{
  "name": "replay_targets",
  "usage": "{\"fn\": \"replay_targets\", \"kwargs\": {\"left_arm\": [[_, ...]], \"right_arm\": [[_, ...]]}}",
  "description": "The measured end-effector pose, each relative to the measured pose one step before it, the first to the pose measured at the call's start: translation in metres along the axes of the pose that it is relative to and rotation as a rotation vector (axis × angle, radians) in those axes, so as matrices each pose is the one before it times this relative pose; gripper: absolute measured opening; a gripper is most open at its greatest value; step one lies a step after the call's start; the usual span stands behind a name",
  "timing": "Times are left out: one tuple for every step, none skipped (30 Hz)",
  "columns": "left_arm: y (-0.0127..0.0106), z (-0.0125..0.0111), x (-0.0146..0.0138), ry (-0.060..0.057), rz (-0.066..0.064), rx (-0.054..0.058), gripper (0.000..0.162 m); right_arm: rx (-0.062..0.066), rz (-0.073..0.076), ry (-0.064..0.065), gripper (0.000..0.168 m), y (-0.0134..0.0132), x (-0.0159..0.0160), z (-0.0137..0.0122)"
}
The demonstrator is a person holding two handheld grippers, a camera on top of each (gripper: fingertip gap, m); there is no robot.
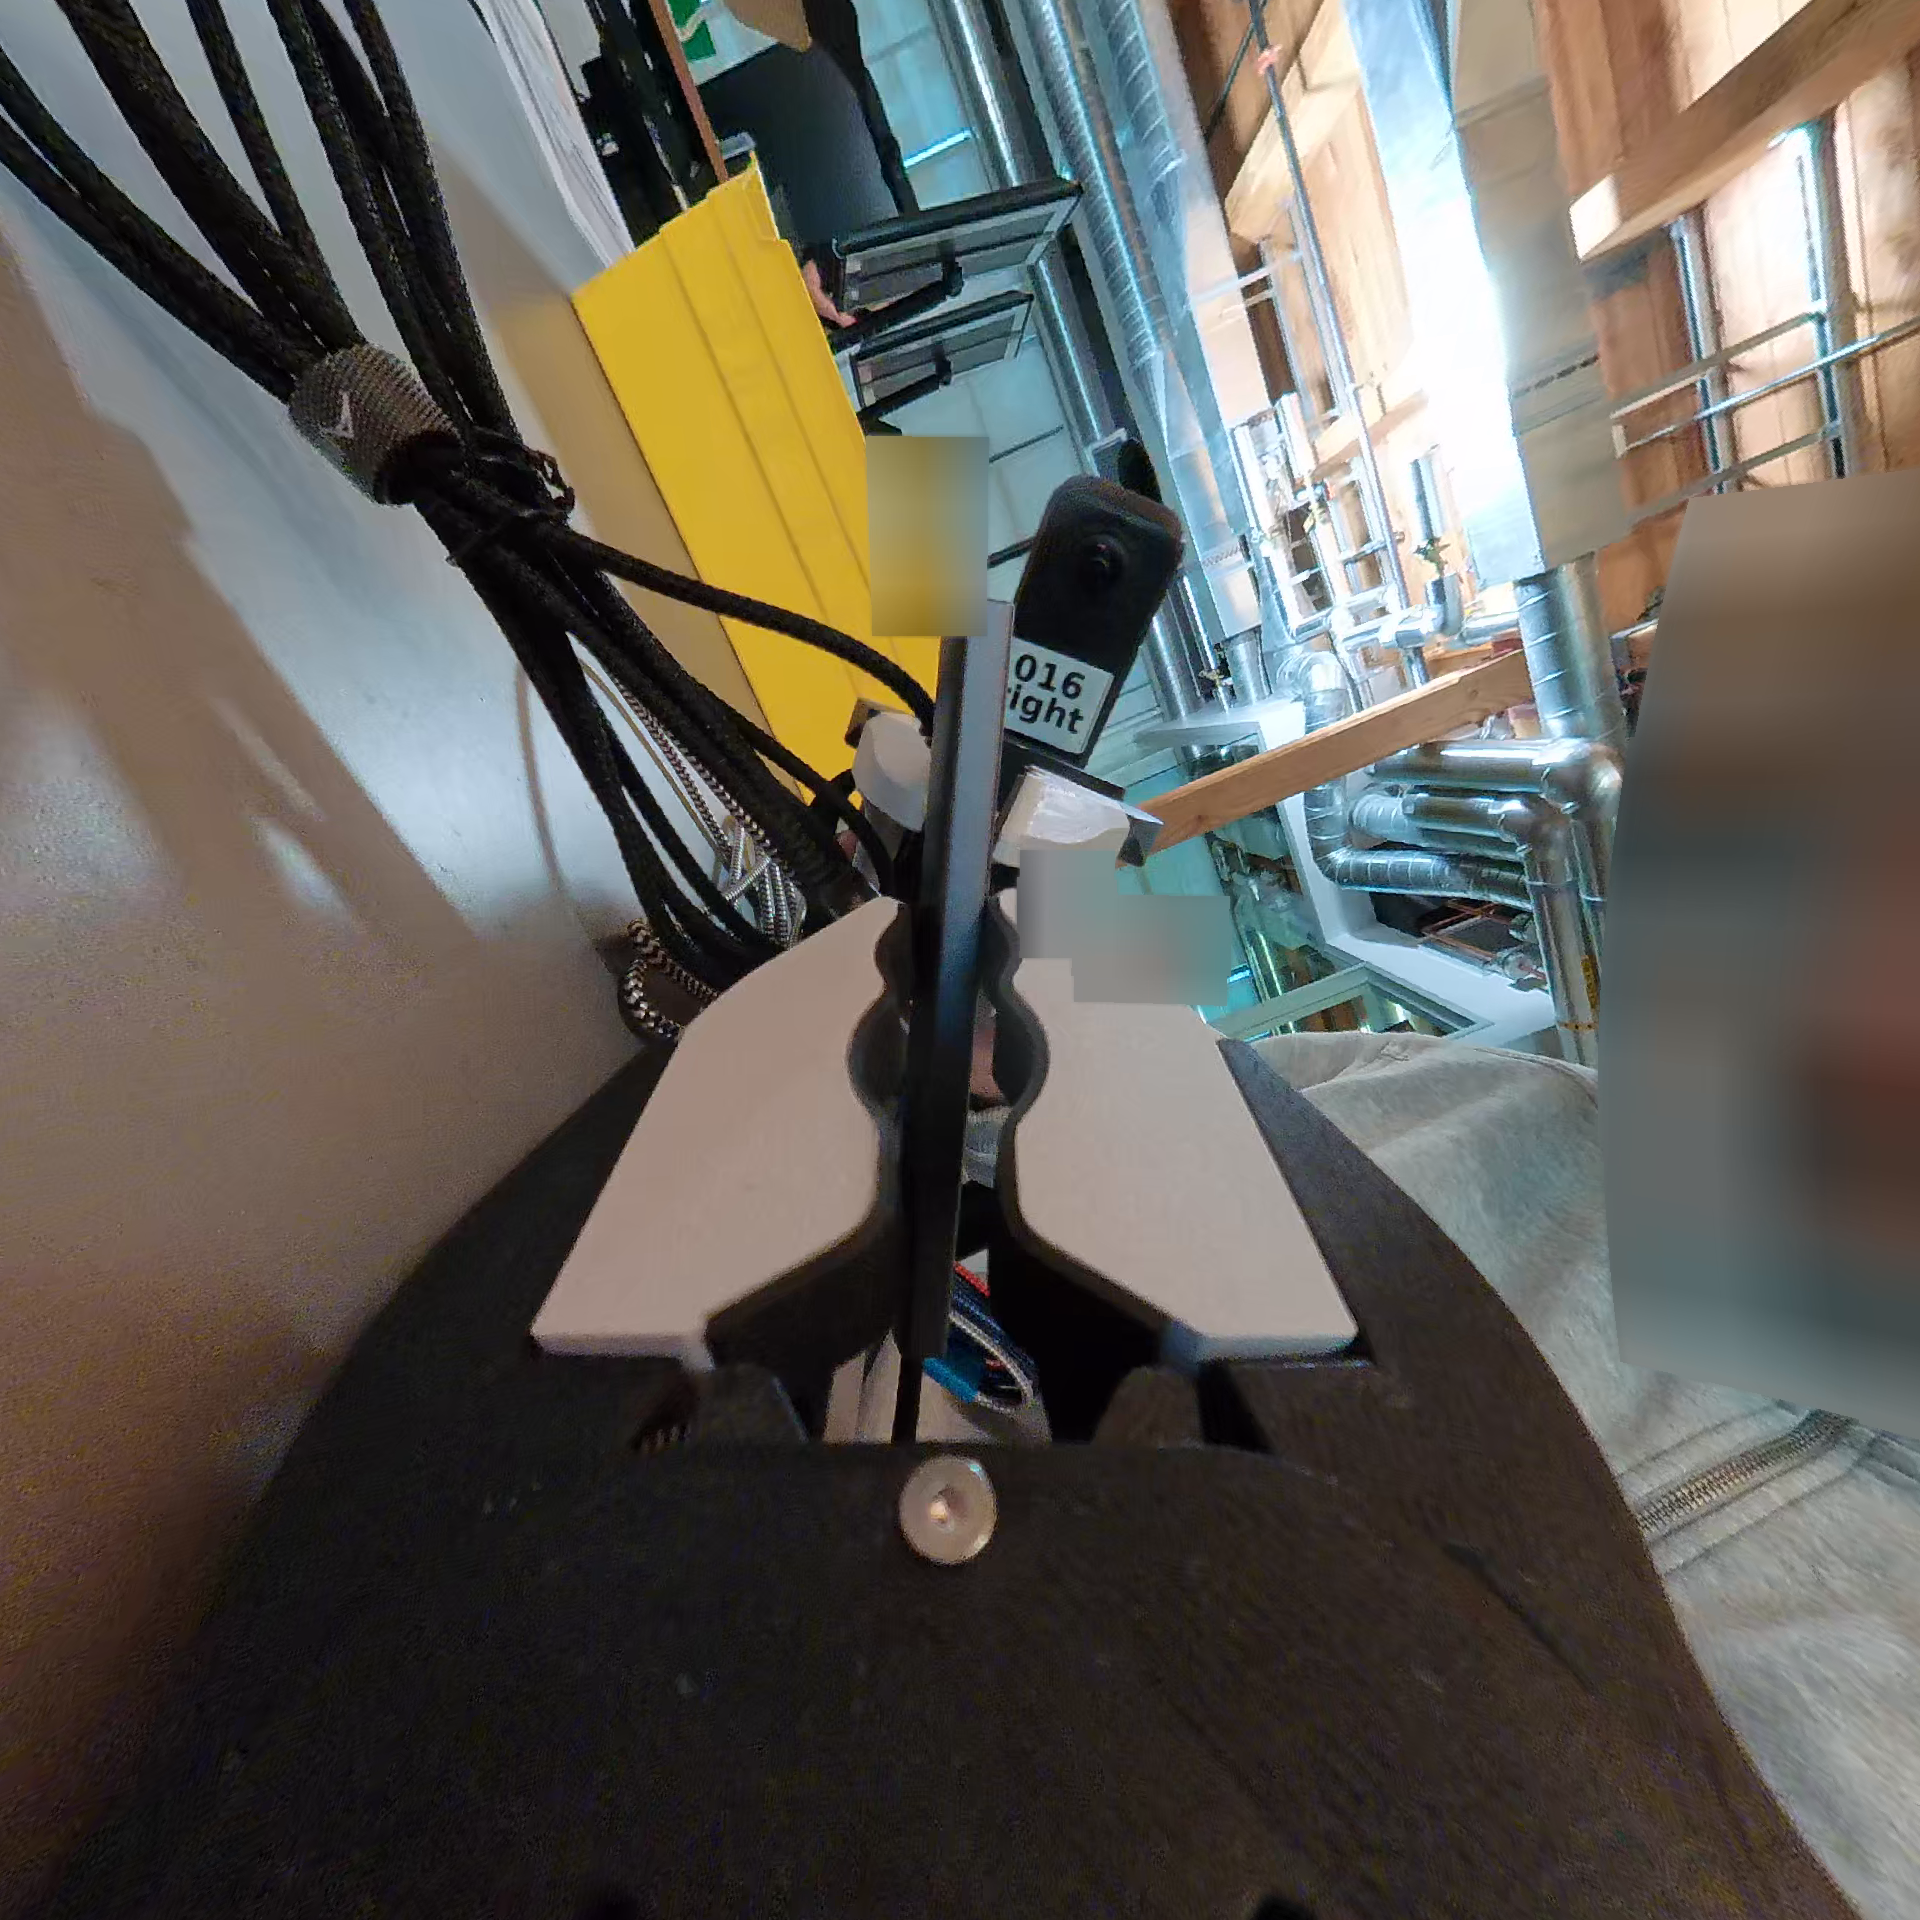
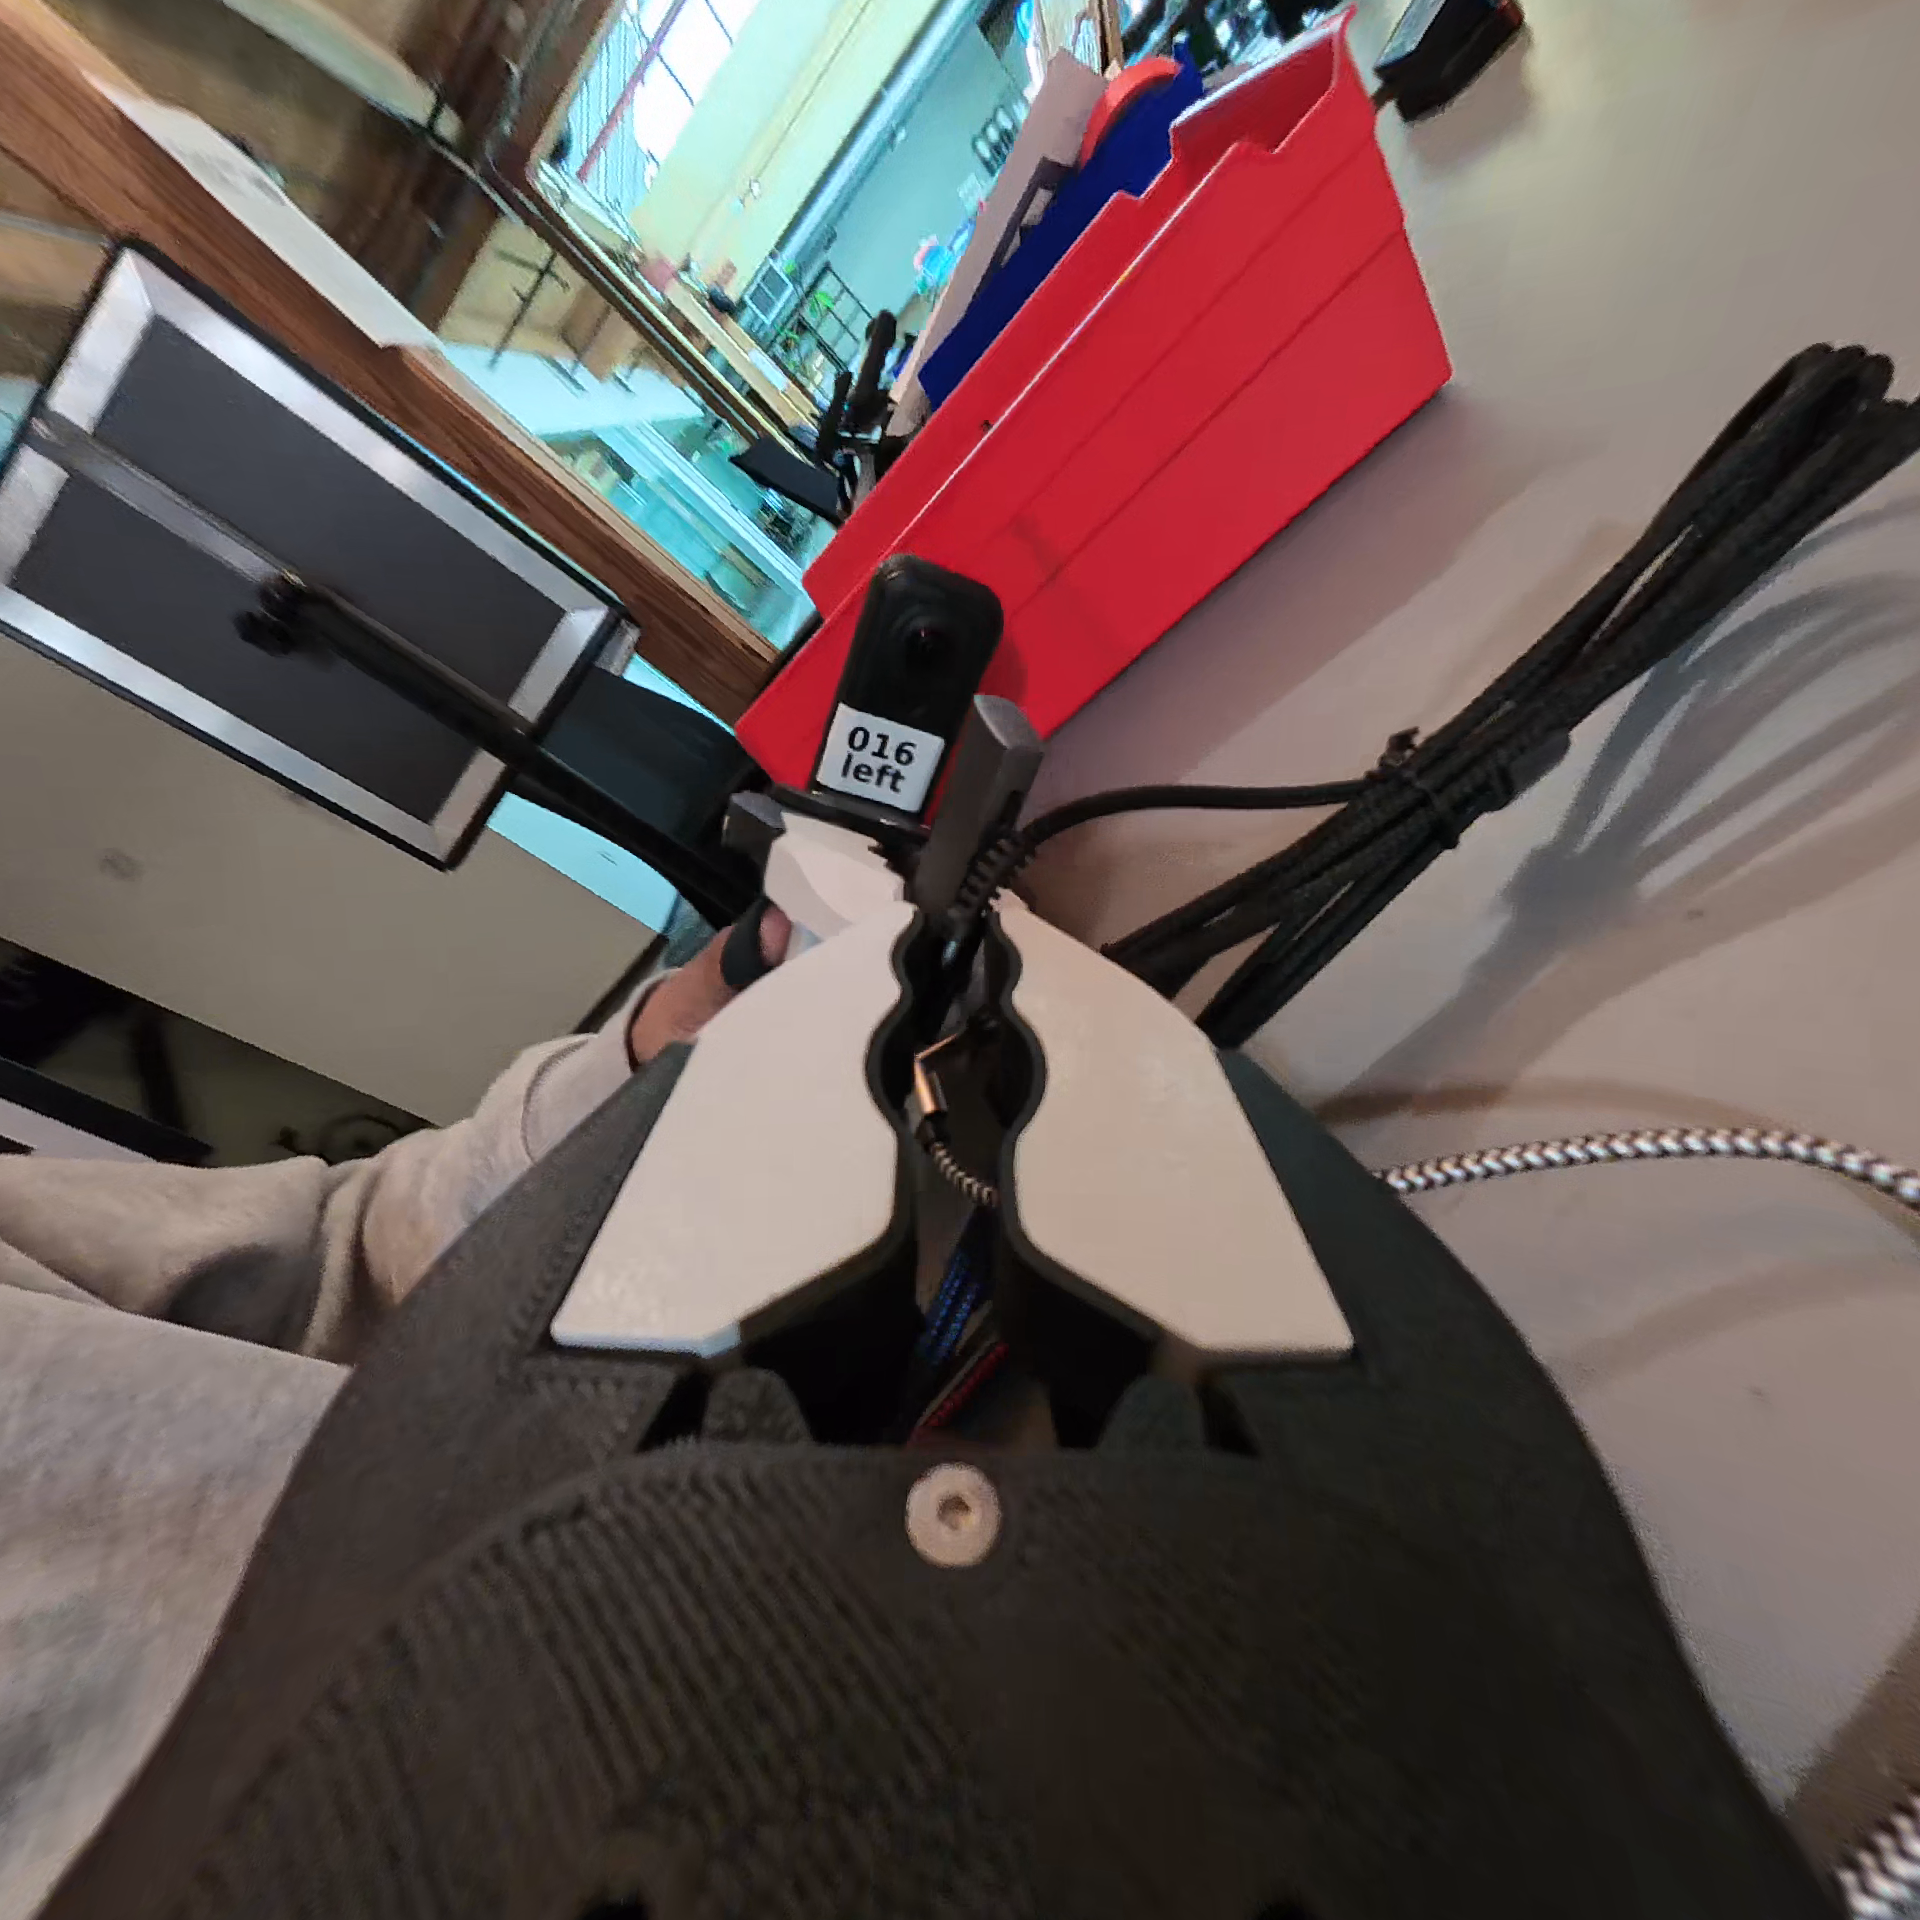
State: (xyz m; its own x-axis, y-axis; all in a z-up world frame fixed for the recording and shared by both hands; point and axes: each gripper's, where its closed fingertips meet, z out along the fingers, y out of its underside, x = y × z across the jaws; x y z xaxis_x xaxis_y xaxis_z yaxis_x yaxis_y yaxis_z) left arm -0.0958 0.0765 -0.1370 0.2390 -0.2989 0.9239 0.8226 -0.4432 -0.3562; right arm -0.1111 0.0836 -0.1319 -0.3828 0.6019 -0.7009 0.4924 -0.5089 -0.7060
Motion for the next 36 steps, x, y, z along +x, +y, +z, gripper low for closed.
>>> {"fn": "replay_targets", "kwargs": {"left_arm": [[-0.00011,0.0003,0.00007,-0.0015,0.0051,0.0027,0.01],[-0.0001,0.00033,-0.00004,-0.0032,0.007,0.0014,0.011],[-0.00013,0.00038,0.00018,-0.0013,0.0067,0.0028,0.011],[-0.00017,0.00048,0.00074,0.005,0.0035,0.0058,0.011],[-0.00051,0.00028,0.00085,0.0077,-0.0011,0.0089,0.011],[-0.00049,0.00009,0.00037,0.0059,-0.0047,0.0089,0.011],[-0.00012,-0.00007,0.00039,0.0049,-0.0054,0.0026,0.011],[0.00024,-0.00015,0.00027,0.0028,-0.0033,-0.0019,0.011],[0.00013,-0.00017,0.00027,0.0032,-0.0042,-0.0031,0.012],[0.00012,-0.00009,0.0002,0.0047,-0.0073,-0.002,0.011],[0.00009,-0.00008,0.00027,0.0051,-0.0075,-0.0018,0.011],[-0.0004,-0.00038,0.00003,0.002,-0.0051,0.0021,0.011],[-0.00038,-0.00027,-0.00028,0.0001,-0.0044,0.0037,0.011],[0.00002,-0.00014,-0.00035,-0.0007,-0.0065,0.0,0.011],[-0.00044,-0.00015,-0.00036,-0.0005,-0.0047,0.0023,0.011],[-0.00076,-0.00037,-0.00027,-0.0002,-0.0035,0.0057,0.011],[-0.00107,-0.00047,-0.00032,0.0009,-0.0049,0.0078,0.011],[-0.00131,-0.00073,-0.00018,0.0022,-0.0064,0.0096,0.011],[-0.00159,-0.00091,0.00006,0.0041,-0.0071,0.0112,0.011],[-0.00146,-0.00095,-0.00001,0.0048,-0.0092,0.0104,0.011],[-0.00099,-0.00075,-0.00011,0.0039,-0.0097,0.0076,0.01],[-0.00068,-0.00046,-0.00019,0.0026,-0.007,0.0044,0.01],[-0.00053,-0.00021,0.00001,0.0014,-0.0021,0.0038,0.01],[-0.00009,-0.00012,-0.00006,-0.0005,-0.0011,0.0005,0.01],[-0.00018,-0.00001,-0.00023,-0.0007,-0.0009,0.0011,0.011],[-0.00004,0.0,-0.00023,-0.0007,-0.0019,0.0009,0.011],[-0.00025,-0.00008,-0.0001,0.0009,-0.0027,0.0014,0.01],[-0.00036,-0.00024,0.00012,0.0019,-0.0032,0.0021,0.011],[-0.0005,-0.00024,-0.00004,0.0016,-0.0024,0.0037,0.01],[-0.00036,-0.00026,0.0,0.0018,-0.003,0.0022,0.01],[-0.00004,0.00002,0.00002,0.002,-0.0029,-0.0002,0.01],[0.00008,0.00008,0.00013,0.0013,-0.0016,-0.001,0.01],[0.00013,0.00015,0.00003,0.0007,0.0002,-0.0009,0.011],[0.0004,0.00034,0.00009,0.0002,0.0006,-0.0026,0.011],[0.00049,0.00042,-0.00008,-0.0005,0.0007,-0.0039,0.01],[0.00047,0.00041,-0.0002,-0.0025,0.0024,-0.0028,0.01]], "right_arm": [[0.0054,0.0189,-0.0061,0.009,-0.00014,0.0008,-0.00032],[-0.0053,0.0022,0.0026,0.01,0.00091,0.00071,0.00027],[-0.0077,-0.0137,0.0099,0.01,0.00089,0.00009,0.00068],[-0.0058,-0.0217,0.0141,0.01,0.00084,-0.00048,0.00072],[-0.0047,-0.0228,0.0155,0.01,0.0008,-0.00046,0.00085],[0.0002,-0.0191,0.014,0.01,0.00017,-0.0004,0.00031],[0.0027,-0.0097,0.0074,0.01,-0.00014,-0.00026,0.00008],[0.0012,0.003,-0.0028,0.01,0.00002,-0.00032,0.00007],[0.001,0.0149,-0.0109,0.01,0.00006,-0.00025,0.00003],[0.0015,0.0237,-0.0156,0.01,0.00018,-0.00012,0.00016],[0.0019,0.0297,-0.0175,0.01,0.0003,0.00006,0.00028],[0.0007,0.0315,-0.017,0.01,0.00038,0.00037,0.00024],[-0.0013,0.0277,-0.015,0.01,0.00036,0.00062,0.0002],[-0.0035,0.0208,-0.0117,0.01,0.00051,0.00062,0.00014],[-0.0061,0.013,-0.0074,0.01,0.00058,0.00056,0.00021],[-0.0071,0.0054,-0.0022,0.011,0.00077,0.00039,0.00032],[-0.0085,-0.0004,0.0009,0.011,0.00105,0.00017,0.00067],[-0.0122,-0.004,0.0001,0.012,0.00147,-0.00036,0.00097],[-0.0116,-0.0064,0.0003,0.014,0.00133,-0.00066,0.0011],[-0.007,-0.0073,0.0021,0.015,0.00084,-0.0005,0.00077],[-0.0063,-0.0056,0.0013,0.017,0.00076,-0.00036,0.00079],[-0.008,-0.002,-0.0012,0.017,0.00097,-0.00027,0.0006],[-0.0088,0.0024,-0.0045,0.018,0.00102,-0.00019,0.00063],[-0.0085,0.006,-0.0086,0.019,0.0009,-0.00038,0.00043],[-0.0074,0.0078,-0.0103,0.019,0.00074,-0.00039,0.00016],[-0.0053,0.0085,-0.0111,0.02,0.00043,-0.00033,-0.00011],[-0.0034,0.0081,-0.0143,0.022,0.00006,-0.00086,-0.00016],[-0.006,0.0065,-0.0141,0.024,0.00035,-0.00111,-0.00019],[-0.0115,0.0037,-0.0109,0.025,0.00101,-0.00076,-0.00019],[-0.0162,0.0006,-0.0097,0.026,0.00127,-0.00065,-0.00024],[-0.0208,0.0002,-0.0092,0.026,0.00172,-0.00048,-0.00047],[-0.0224,0.0024,-0.0078,0.026,0.00178,-0.00024,-0.00055],[-0.0197,0.0037,-0.0043,0.024,0.00144,0.00042,-0.00088],[-0.0159,0.0051,-0.0024,0.022,0.00126,0.00077,-0.00106],[-0.0124,0.0074,-0.0023,0.02,0.00104,0.00082,-0.00084],[-0.0119,0.0087,-0.0022,0.018,0.0013,0.0008,-0.00046]]}}
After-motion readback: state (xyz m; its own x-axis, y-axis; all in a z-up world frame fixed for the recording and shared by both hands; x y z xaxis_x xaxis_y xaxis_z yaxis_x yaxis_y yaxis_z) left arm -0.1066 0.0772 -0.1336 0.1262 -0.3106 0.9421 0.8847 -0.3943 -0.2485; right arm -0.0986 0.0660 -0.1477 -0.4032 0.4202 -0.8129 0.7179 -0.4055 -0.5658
